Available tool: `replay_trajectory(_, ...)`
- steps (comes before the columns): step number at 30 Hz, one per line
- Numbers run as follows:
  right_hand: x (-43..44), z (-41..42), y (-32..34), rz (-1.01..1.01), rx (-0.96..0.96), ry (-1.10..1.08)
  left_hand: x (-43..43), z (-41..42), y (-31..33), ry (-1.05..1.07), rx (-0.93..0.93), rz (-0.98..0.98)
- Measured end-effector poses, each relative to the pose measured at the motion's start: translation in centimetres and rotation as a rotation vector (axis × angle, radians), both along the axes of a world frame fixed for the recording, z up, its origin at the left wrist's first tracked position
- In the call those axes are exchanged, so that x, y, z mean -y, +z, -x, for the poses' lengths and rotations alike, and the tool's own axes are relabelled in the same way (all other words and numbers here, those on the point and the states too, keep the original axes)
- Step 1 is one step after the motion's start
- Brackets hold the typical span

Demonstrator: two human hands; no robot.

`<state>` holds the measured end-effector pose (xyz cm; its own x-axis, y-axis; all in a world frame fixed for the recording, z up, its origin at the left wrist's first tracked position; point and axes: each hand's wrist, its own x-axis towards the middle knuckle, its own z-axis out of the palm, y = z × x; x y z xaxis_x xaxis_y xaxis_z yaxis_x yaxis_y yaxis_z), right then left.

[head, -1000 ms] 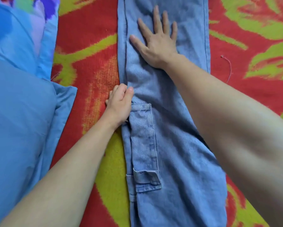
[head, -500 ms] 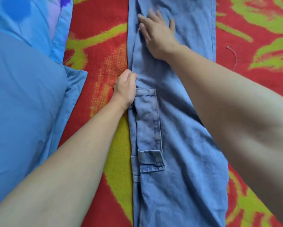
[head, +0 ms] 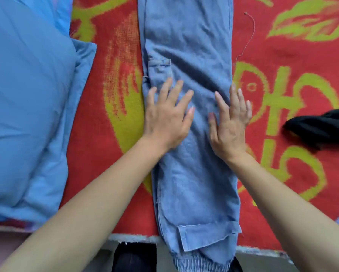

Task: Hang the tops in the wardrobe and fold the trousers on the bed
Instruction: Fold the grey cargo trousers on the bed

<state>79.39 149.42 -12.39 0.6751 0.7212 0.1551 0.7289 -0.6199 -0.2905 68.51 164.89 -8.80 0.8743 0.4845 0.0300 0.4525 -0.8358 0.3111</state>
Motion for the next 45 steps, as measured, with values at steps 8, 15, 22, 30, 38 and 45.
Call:
replay_trajectory(8,3.2,1.9,-3.2,0.459,-0.196,0.042,2.4,3.3,-4.8,0.089,-0.365,0.068)
replay_trajectory(15,8.2,4.6,-0.7,0.193,-0.465,-0.081,9.6,8.7,-2.9,0.608,0.031,0.358)
replay_trajectory(22,18.4,11.1,2.0,0.053,-1.080,-0.428,21.3,16.5,-1.3,1.040,-0.151,0.833)
replay_trajectory(30,25.0,13.9,4.2,0.173,-1.473,-0.304,25.6,20.0,1.6,1.115,-0.290,0.979)
replay_trajectory(38,27.1,16.3,8.7,-0.006,-1.356,-0.431,28.4,20.8,6.3,1.069,0.010,1.062)
replay_trajectory(45,32.1,22.0,13.0,-0.145,-1.387,-0.503,33.6,25.3,10.3,1.063,0.148,1.043)
